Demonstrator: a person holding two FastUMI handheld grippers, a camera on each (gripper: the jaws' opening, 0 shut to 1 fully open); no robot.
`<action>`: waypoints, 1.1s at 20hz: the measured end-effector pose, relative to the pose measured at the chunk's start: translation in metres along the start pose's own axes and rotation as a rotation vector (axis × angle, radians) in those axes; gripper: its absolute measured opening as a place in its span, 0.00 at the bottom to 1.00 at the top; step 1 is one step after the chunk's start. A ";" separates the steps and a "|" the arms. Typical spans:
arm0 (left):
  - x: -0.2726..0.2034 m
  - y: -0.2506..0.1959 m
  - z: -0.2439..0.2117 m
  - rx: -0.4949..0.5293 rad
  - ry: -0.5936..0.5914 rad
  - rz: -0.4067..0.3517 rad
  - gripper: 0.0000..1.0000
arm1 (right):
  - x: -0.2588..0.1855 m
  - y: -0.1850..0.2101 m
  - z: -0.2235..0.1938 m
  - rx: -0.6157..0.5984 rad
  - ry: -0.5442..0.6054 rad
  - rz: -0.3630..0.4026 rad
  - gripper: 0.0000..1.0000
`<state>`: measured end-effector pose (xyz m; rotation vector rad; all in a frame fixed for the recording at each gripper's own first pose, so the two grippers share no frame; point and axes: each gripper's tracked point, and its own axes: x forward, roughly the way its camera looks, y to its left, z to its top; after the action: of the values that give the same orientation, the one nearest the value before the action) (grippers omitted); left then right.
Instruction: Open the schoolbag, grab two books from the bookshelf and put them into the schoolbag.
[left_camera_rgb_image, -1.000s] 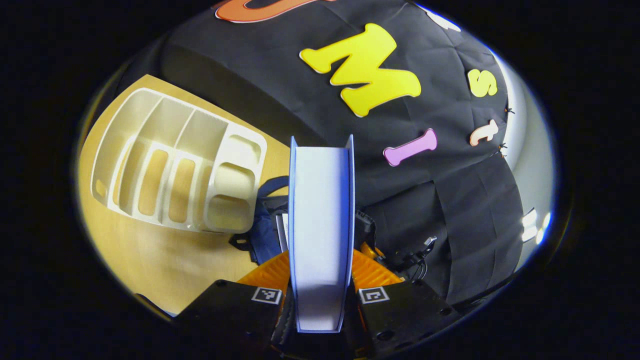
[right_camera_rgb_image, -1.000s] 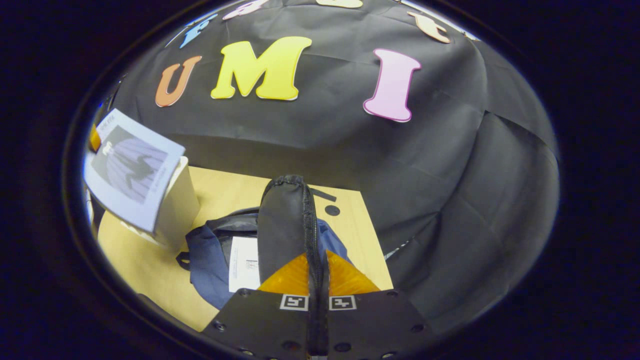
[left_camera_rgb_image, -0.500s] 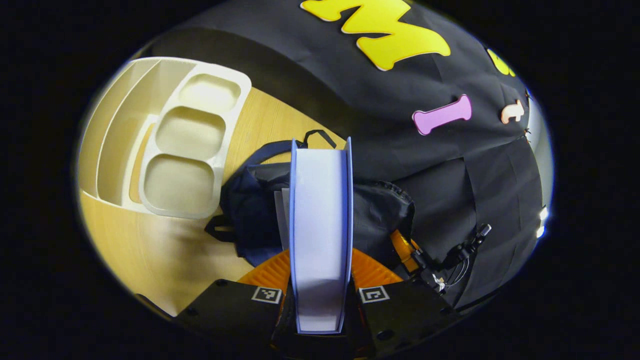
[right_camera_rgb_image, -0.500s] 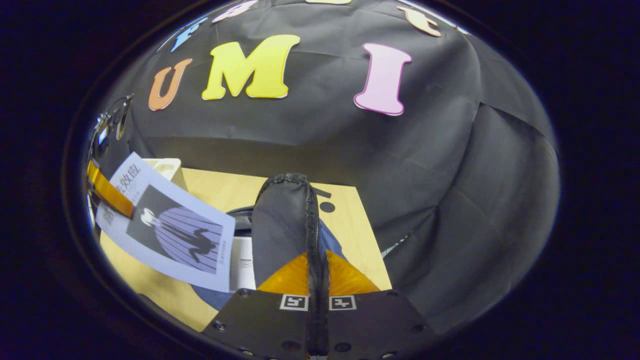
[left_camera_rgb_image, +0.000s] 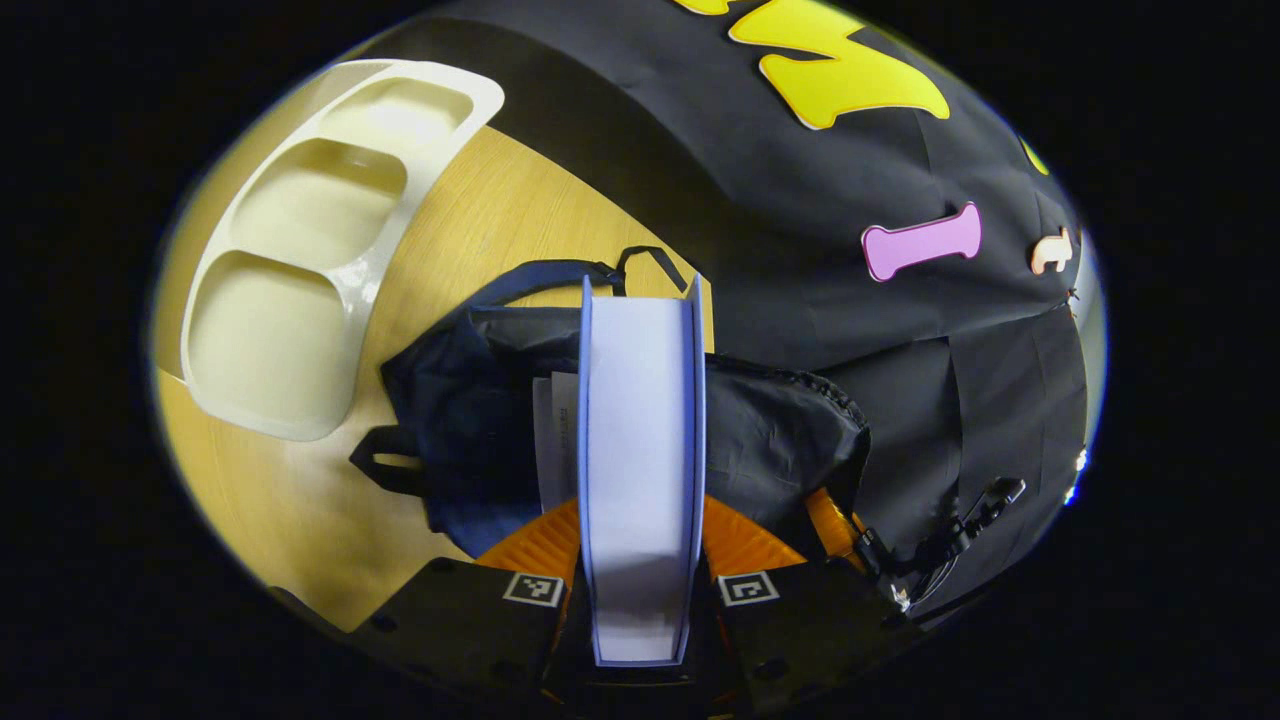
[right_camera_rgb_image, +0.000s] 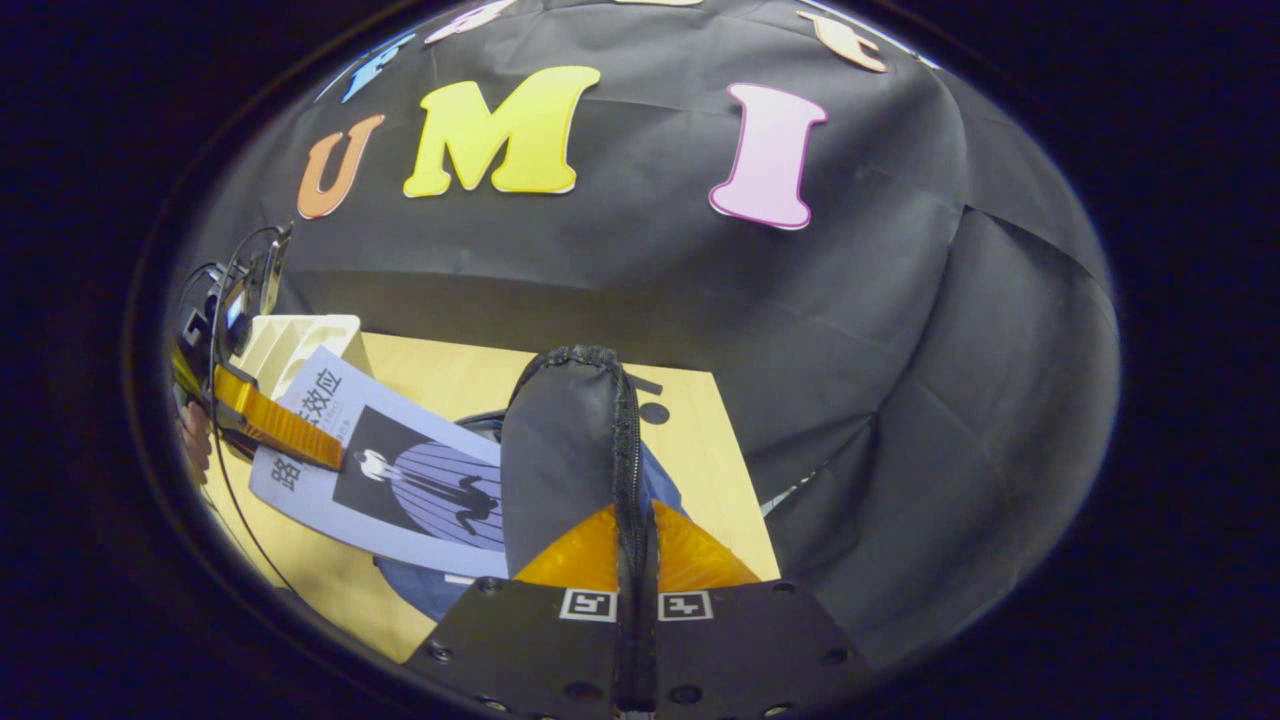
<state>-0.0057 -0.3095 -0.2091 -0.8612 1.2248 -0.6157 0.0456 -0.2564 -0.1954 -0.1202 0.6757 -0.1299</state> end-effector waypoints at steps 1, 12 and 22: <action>0.004 0.002 -0.002 0.003 0.000 -0.015 0.42 | 0.000 -0.002 0.002 -0.002 -0.001 -0.002 0.00; 0.060 -0.002 -0.015 -0.072 0.011 -0.137 0.42 | -0.016 -0.008 0.032 -0.083 -0.035 -0.008 0.00; 0.115 -0.013 -0.019 -0.172 0.019 -0.260 0.42 | -0.008 0.000 0.039 -0.101 -0.031 0.006 0.00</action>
<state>0.0046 -0.4131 -0.2629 -1.1740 1.2046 -0.7349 0.0642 -0.2521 -0.1600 -0.2167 0.6519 -0.0882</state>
